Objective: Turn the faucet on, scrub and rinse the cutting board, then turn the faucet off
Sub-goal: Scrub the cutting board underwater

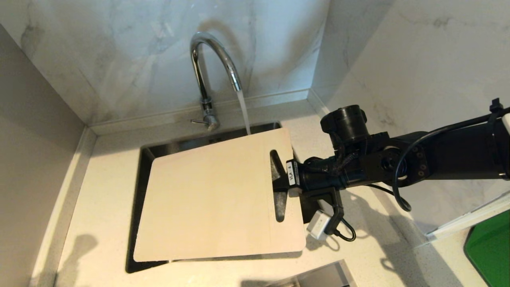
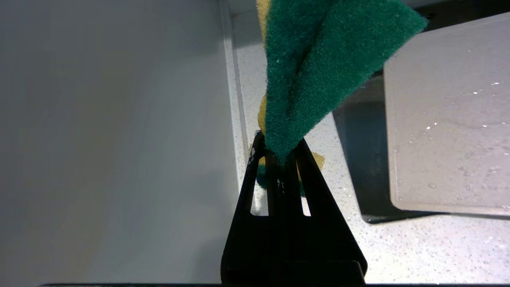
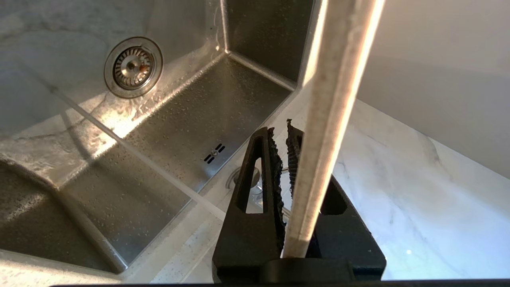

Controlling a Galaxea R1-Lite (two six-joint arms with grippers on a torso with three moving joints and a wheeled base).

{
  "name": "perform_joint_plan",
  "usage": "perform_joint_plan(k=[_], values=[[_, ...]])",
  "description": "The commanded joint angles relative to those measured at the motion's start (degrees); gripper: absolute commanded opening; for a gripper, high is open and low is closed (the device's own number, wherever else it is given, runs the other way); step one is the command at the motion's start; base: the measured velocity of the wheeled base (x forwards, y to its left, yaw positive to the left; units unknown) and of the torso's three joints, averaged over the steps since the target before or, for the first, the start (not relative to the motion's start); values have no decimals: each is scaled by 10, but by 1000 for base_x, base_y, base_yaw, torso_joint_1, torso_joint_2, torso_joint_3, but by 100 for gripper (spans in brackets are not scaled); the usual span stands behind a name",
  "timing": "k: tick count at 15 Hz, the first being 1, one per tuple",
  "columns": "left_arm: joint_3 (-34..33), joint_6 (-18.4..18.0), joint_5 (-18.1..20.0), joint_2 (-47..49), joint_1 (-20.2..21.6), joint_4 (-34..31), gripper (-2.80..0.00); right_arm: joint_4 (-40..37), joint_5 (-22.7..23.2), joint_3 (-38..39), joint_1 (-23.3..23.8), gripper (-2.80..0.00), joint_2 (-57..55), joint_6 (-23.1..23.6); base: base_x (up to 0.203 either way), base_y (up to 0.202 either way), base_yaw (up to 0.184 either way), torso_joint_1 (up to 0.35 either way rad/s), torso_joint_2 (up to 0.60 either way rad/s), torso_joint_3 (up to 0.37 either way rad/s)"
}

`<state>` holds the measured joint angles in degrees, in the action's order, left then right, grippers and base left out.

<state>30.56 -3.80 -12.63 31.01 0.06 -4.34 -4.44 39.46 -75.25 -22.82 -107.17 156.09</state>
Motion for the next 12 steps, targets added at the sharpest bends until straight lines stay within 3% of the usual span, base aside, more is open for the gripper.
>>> perform_joint_plan(k=[1,5,7,10,12], values=[[20,0,-10,55,18,0,-280,0,3,0,0,-280,1,9,0,0,0,0,0,0],[52,3,-12,106,37,1,-280,34,3,13,0,-280,5,-13,0,0,0,0,0,0],[75,3,-7,156,71,7,-280,66,4,28,0,-280,5,-28,0,0,0,0,0,0],[109,1,31,247,118,62,-280,74,4,28,0,-280,6,-35,0,0,0,0,0,0],[142,0,54,302,128,85,-280,74,5,28,0,-280,5,-35,0,0,0,0,0,0]])
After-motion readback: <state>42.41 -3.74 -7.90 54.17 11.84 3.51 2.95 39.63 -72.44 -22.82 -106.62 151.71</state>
